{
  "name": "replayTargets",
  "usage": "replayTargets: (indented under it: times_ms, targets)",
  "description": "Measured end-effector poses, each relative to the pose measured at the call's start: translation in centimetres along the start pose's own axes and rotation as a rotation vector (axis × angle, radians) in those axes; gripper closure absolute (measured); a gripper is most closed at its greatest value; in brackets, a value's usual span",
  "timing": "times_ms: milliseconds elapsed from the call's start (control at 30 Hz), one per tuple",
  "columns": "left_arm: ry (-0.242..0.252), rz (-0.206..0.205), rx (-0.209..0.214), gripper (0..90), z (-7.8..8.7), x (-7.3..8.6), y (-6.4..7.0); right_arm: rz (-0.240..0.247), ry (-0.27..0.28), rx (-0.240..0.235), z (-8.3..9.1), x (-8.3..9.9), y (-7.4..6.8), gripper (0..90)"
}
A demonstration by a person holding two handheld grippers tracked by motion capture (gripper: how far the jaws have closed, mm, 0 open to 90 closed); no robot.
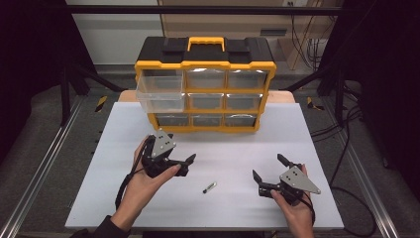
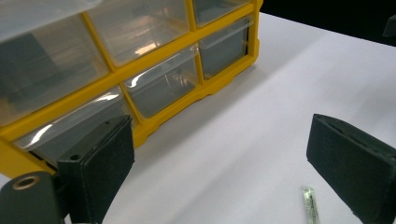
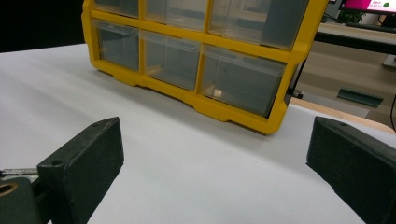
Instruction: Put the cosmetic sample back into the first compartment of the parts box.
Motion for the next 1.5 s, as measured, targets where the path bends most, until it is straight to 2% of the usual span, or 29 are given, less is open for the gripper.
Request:
replayTargets:
  times_ms: [300, 400, 467, 600, 833, 1000, 1200, 1433, 1500]
  targets:
    - [-0.037, -0.001, 0.056, 7.7, -2.2, 0.6, 1.8, -0.003, 0.001, 0.001, 0.0, 0.0, 0.0, 3.8]
    - [-0.054, -0.025, 0.071, 7.7, -2.9, 1.2, 2.7, 0.001, 0.0, 0.004, 0.0, 0.1, 0.1, 3.8]
    - [-0.054, -0.011, 0.086, 7.8, -3.3, 1.6, 3.4, 0.003, 0.0, 0.003, 0.0, 0.1, 0.1, 3.8]
    - [-0.079, -0.023, 0.107, 7.9, -4.0, 2.4, 4.4, 0.013, 0.001, 0.003, -0.1, 0.1, 0.0, 4.1]
    - [-0.108, -0.036, 0.144, 7.9, -4.9, 3.0, 5.8, 0.009, 0.003, 0.009, 0.0, 0.1, 0.2, 4.0]
    - [-0.133, -0.03, 0.166, 7.4, -5.5, 3.5, 6.7, 0.008, 0.001, 0.008, 0.1, 0.1, 0.2, 4.0]
    - [-0.153, -0.026, 0.188, 7.5, -6.2, 4.1, 7.4, 0.011, 0.003, 0.005, 0.1, 0.1, 0.2, 4.0]
    - [-0.192, -0.02, 0.197, 8.2, -6.6, 4.8, 7.4, 0.007, 0.0, 0.005, 0.1, 0.2, 0.3, 3.9]
    - [-0.198, -0.031, 0.207, 10.0, -6.7, 4.9, 7.4, 0.008, -0.001, 0.005, 0.1, 0.2, 0.3, 3.9]
Point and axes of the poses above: each handheld gripper's, and its own axes: z roughly backward along the jaws, x roughly out of its underside, y roughly to its right, the point moved 7 cm from there along -z, roughly forward along the jaws, and after that the axes turned 1 degree about -z, right-handed, at the moved point
